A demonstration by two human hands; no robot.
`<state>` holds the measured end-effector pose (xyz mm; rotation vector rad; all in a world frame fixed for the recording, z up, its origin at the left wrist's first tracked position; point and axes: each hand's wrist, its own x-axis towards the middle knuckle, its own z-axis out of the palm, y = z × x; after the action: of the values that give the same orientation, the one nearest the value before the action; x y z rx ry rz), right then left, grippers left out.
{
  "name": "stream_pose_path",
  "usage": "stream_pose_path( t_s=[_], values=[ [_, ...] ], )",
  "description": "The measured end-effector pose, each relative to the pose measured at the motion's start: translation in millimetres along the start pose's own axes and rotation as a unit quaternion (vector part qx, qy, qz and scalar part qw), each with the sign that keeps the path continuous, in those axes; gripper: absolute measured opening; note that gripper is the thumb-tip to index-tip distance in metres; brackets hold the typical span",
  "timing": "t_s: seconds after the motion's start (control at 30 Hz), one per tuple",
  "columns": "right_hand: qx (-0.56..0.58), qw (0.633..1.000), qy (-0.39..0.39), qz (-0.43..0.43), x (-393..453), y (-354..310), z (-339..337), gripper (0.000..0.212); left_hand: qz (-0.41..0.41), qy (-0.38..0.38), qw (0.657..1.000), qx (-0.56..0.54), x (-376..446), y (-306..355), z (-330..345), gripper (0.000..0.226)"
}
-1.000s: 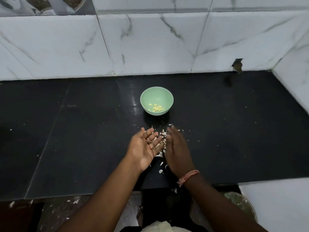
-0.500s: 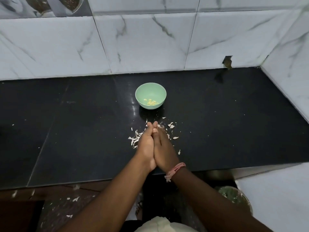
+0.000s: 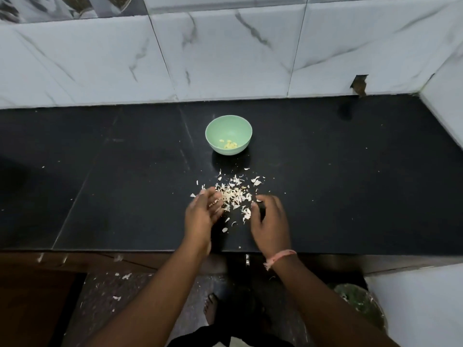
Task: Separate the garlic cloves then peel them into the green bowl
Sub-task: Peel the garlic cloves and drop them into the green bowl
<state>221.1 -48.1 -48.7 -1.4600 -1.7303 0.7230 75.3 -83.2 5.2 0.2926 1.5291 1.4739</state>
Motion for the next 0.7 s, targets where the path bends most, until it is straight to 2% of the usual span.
stream_pose_path(
  t_s=[0.03,0.07,0.1,0.17,0.23,0.3,0.33,0.43,0.57,0.63,0.7],
  values=[
    [-0.057,0.998,-0.015,-0.008,-5.1,9.8,-1.0,0.046,0.067,0.038,0.994,0.083,5.7,-4.8,-8.7,0.032],
    [-0.117,0.992,-0.037,0.003,-11.5,16.2,-1.5,0.069,0.131,0.067,0.972,0.184,11.6,-10.2,-17.6,0.035],
    [-0.175,0.982,-0.065,0.023,-17.3,19.9,1.3,0.093,0.176,0.079,0.939,0.284,20.0,-16.9,-26.0,0.043],
    [-0.275,0.955,-0.107,0.037,-25.8,18.4,9.3,0.129,0.199,0.066,0.869,0.447,38.9,-31.5,-39.1,0.067],
    [-0.329,0.936,-0.119,0.033,-20.0,12.8,24.0,0.141,0.191,0.061,0.799,0.567,58.1,-42.8,-43.5,0.086],
    [-0.343,0.932,-0.116,0.029,-1.9,9.9,38.8,0.138,0.219,0.047,0.728,0.647,73.3,-50.7,-43.0,0.094],
    [-0.344,0.932,-0.113,0.022,9.8,10.0,44.6,0.133,0.242,0.035,0.708,0.663,79.5,-51.1,-40.3,0.094],
    [-0.346,0.93,-0.125,-0.016,41.6,13.5,62.7,0.111,0.29,-0.028,0.692,0.66,102.1,-46.4,-29.2,0.093],
    [-0.331,0.915,-0.178,-0.148,54.4,16.6,67.2,0.079,0.341,-0.153,0.702,0.607,115.9,-37.7,-19.9,0.087],
    [-0.293,0.912,-0.195,-0.21,52.3,20.8,66.9,0.07,0.352,-0.21,0.726,0.553,113.6,-34.2,-21.0,0.077],
    [-0.188,0.946,-0.179,-0.195,52.9,24.8,64.3,0.065,0.339,-0.225,0.779,0.478,110.9,-32.4,-24.7,0.069]
  ],
)
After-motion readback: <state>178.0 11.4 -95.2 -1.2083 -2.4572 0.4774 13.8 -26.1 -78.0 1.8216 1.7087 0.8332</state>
